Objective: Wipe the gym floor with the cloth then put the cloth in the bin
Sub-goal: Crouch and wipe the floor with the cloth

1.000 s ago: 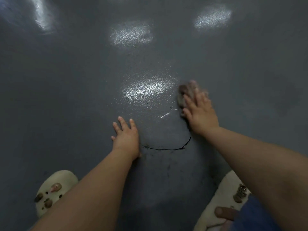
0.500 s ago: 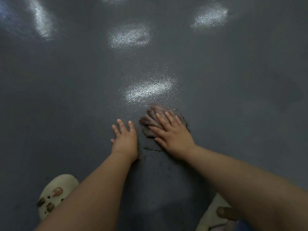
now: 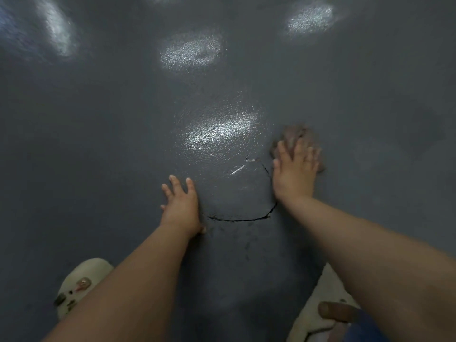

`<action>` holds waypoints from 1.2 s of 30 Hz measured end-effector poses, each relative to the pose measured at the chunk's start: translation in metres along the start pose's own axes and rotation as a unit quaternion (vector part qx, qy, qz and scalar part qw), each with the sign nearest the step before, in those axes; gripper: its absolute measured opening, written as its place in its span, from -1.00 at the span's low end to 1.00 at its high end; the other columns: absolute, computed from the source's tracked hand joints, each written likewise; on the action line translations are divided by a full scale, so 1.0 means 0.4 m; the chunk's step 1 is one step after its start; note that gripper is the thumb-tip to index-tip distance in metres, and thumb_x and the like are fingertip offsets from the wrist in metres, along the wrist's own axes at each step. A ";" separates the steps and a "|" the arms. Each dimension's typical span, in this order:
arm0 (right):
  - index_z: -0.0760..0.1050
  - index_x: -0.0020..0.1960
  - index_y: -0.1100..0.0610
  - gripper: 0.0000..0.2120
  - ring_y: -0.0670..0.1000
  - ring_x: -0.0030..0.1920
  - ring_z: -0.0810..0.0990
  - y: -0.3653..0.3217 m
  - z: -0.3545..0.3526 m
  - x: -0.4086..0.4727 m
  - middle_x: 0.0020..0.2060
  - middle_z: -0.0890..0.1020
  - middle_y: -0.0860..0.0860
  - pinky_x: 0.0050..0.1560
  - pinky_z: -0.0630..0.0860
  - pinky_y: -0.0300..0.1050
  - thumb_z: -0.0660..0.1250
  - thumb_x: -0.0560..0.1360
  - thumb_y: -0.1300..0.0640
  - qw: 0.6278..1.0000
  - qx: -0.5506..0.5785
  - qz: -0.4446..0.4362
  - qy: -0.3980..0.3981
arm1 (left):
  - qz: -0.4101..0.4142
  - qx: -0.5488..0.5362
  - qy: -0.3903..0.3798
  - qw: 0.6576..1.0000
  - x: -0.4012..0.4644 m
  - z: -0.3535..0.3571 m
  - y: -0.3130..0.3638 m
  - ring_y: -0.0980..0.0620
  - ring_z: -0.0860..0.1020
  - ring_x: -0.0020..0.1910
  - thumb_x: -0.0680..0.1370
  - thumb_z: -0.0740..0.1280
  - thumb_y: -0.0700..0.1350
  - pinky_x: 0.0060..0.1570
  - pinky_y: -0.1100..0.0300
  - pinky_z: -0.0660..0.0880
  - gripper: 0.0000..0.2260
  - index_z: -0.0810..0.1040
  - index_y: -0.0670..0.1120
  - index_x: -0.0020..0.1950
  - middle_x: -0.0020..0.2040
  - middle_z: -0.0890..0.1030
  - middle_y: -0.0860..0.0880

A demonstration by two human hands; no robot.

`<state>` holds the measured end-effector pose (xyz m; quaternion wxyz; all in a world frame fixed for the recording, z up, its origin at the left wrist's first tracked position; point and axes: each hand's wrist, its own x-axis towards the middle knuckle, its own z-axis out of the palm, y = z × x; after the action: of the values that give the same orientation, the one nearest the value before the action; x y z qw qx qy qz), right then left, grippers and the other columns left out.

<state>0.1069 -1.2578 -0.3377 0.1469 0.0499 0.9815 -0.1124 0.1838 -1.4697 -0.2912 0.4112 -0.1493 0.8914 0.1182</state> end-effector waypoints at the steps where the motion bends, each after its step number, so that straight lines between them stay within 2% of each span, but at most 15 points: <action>1: 0.30 0.46 -0.03 -0.53 0.36 0.48 0.05 -0.027 0.027 -0.041 0.51 0.14 0.18 0.44 -0.03 0.27 0.03 0.58 -0.07 0.997 -0.012 -0.074 0.012 | 0.000 0.000 0.001 1.000 0.000 -0.001 0.000 -0.32 -0.26 0.48 0.37 0.54 -0.05 0.38 -0.22 0.14 0.09 -0.27 -0.15 0.54 0.48 -0.36 -0.28; 4: 0.55 0.25 -0.05 -0.54 0.36 0.33 0.38 -0.079 0.080 -0.154 0.36 0.44 0.16 0.25 0.29 0.37 0.08 0.45 -0.08 0.974 -0.045 -0.220 -0.010 | 0.000 -0.002 0.001 1.000 0.000 0.001 0.000 -0.32 -0.25 0.48 0.36 0.54 -0.05 0.38 -0.23 0.14 0.10 -0.26 -0.15 0.54 0.48 -0.36 -0.27; 9: 0.58 0.20 -0.03 -0.57 0.30 0.29 0.46 0.010 0.058 -0.121 0.33 0.47 0.16 0.21 0.39 0.29 0.09 0.47 -0.10 0.920 -0.086 -0.376 -0.066 | 0.002 0.002 0.005 1.000 0.005 0.006 -0.004 -0.31 -0.26 0.48 0.36 0.55 -0.05 0.39 -0.23 0.13 0.10 -0.26 -0.14 0.54 0.48 -0.36 -0.26; 11: 0.58 0.21 0.01 -0.56 0.35 0.32 0.41 0.078 0.037 -0.077 0.36 0.42 0.21 0.26 0.35 0.31 0.09 0.48 -0.11 0.942 -0.082 -0.322 -0.049 | 0.000 0.005 0.005 1.000 0.006 0.009 -0.005 -0.32 -0.27 0.48 0.35 0.55 -0.06 0.40 -0.23 0.13 0.10 -0.26 -0.14 0.54 0.48 -0.37 -0.27; 14: 0.32 0.45 -0.03 -0.53 0.32 0.48 0.08 0.176 -0.011 -0.040 0.52 0.10 0.17 0.47 0.00 0.13 0.06 0.57 -0.12 0.989 -0.055 -0.133 0.017 | -0.007 0.009 -0.001 1.000 0.007 0.010 -0.004 -0.31 -0.29 0.48 0.36 0.54 -0.06 0.42 -0.22 0.10 0.10 -0.28 -0.14 0.53 0.47 -0.39 -0.26; 16: 0.11 0.52 -0.08 -0.52 0.27 0.51 -0.08 0.223 -0.036 -0.035 0.54 -0.08 0.15 0.48 -0.17 0.03 0.05 0.62 -0.08 0.999 -0.039 0.020 0.020 | -0.013 0.015 -0.002 1.000 0.006 0.008 0.002 -0.31 -0.28 0.48 0.36 0.55 -0.06 0.42 -0.23 0.09 0.11 -0.28 -0.14 0.53 0.47 -0.39 -0.26; 18: 0.03 0.55 -0.05 -0.49 0.27 0.51 -0.10 0.226 -0.041 -0.038 0.54 -0.09 0.17 0.48 -0.21 0.06 0.03 0.63 -0.05 0.995 -0.018 0.094 0.029 | -0.030 0.018 -0.004 0.999 0.003 0.009 0.014 -0.30 -0.27 0.48 0.37 0.54 -0.08 0.41 -0.25 0.09 0.10 -0.28 -0.14 0.53 0.48 -0.38 -0.26; 21: 0.06 0.54 -0.02 -0.50 0.32 0.50 -0.10 0.158 -0.011 -0.074 0.53 -0.04 0.19 0.47 -0.21 0.12 0.03 0.63 -0.03 0.997 -0.006 0.081 -0.001 | -0.062 0.005 0.017 0.998 -0.003 0.019 0.047 -0.25 -0.24 0.50 0.45 0.44 -0.18 0.39 -0.27 0.05 -0.04 -0.25 -0.11 0.54 0.49 -0.35 -0.24; 23: 0.31 0.46 0.03 -0.52 0.41 0.44 0.13 0.118 0.012 -0.116 0.47 0.21 0.25 0.45 0.04 0.25 0.07 0.56 -0.05 0.999 -0.023 -0.028 0.009 | -0.033 0.013 0.046 0.998 -0.009 0.037 0.088 -0.23 -0.25 0.51 0.50 0.35 -0.22 0.38 -0.29 0.01 -0.15 -0.22 -0.07 0.54 0.50 -0.33 -0.23; 25: 0.52 0.29 0.02 -0.52 0.40 0.30 0.40 0.124 0.015 -0.134 0.34 0.45 0.24 0.27 0.33 0.33 0.08 0.46 -0.08 0.990 -0.046 -0.135 -0.012 | 0.036 0.034 0.068 0.996 -0.020 0.066 0.153 -0.22 -0.25 0.51 0.51 0.34 -0.18 0.38 -0.30 0.02 -0.15 -0.23 0.01 0.54 0.51 -0.33 -0.19; 27: 0.55 0.25 -0.01 -0.52 0.36 0.27 0.46 0.164 0.002 -0.117 0.31 0.49 0.21 0.21 0.37 0.33 0.08 0.45 -0.12 0.977 -0.066 -0.197 -0.042 | 0.090 0.042 0.064 0.993 -0.040 0.100 0.233 -0.23 -0.24 0.51 0.52 0.34 -0.14 0.37 -0.30 0.06 -0.15 -0.25 0.08 0.54 0.51 -0.35 -0.16; 29: 0.49 0.32 -0.03 -0.48 0.34 0.35 0.37 0.200 -0.015 -0.086 0.38 0.40 0.20 0.31 0.27 0.28 0.06 0.46 -0.18 0.970 -0.070 -0.224 -0.060 | 0.098 0.026 0.038 0.994 -0.056 0.137 0.293 -0.27 -0.24 0.50 0.53 0.32 -0.16 0.34 -0.31 0.11 -0.16 -0.24 0.12 0.53 0.50 -0.37 -0.15; 31: 0.31 0.45 -0.09 -0.45 0.29 0.49 0.09 0.228 -0.032 -0.054 0.51 0.13 0.16 0.46 0.01 0.15 0.03 0.51 -0.24 0.979 -0.071 -0.180 -0.061 | 0.086 0.012 0.022 0.996 -0.058 0.161 0.317 -0.32 -0.26 0.48 0.54 0.31 -0.19 0.32 -0.33 0.15 -0.18 -0.21 0.13 0.54 0.49 -0.39 -0.17; 33: 0.09 0.52 -0.15 -0.45 0.22 0.52 -0.15 0.257 -0.049 -0.019 0.55 -0.13 0.09 0.50 -0.17 0.05 0.05 0.57 -0.23 0.995 -0.058 -0.071 -0.035 | 0.083 0.022 0.022 0.996 -0.048 0.168 0.319 -0.35 -0.27 0.47 0.53 0.33 -0.21 0.30 -0.35 0.18 -0.18 -0.19 0.11 0.54 0.48 -0.40 -0.20; 36: -0.04 0.54 -0.13 -0.44 0.22 0.52 -0.19 0.277 -0.079 0.019 0.54 -0.17 0.10 0.50 -0.21 0.06 0.04 0.60 -0.17 0.996 -0.006 0.085 -0.008 | 0.084 0.024 0.016 0.996 -0.043 0.164 0.317 -0.37 -0.27 0.46 0.51 0.36 -0.24 0.28 -0.37 0.19 -0.16 -0.16 0.09 0.54 0.48 -0.39 -0.21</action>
<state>0.1054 -1.1425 -0.3332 0.1643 0.1312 0.9731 -0.0938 0.1942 -1.3274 -0.3085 0.3888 -0.0660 0.9099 0.1286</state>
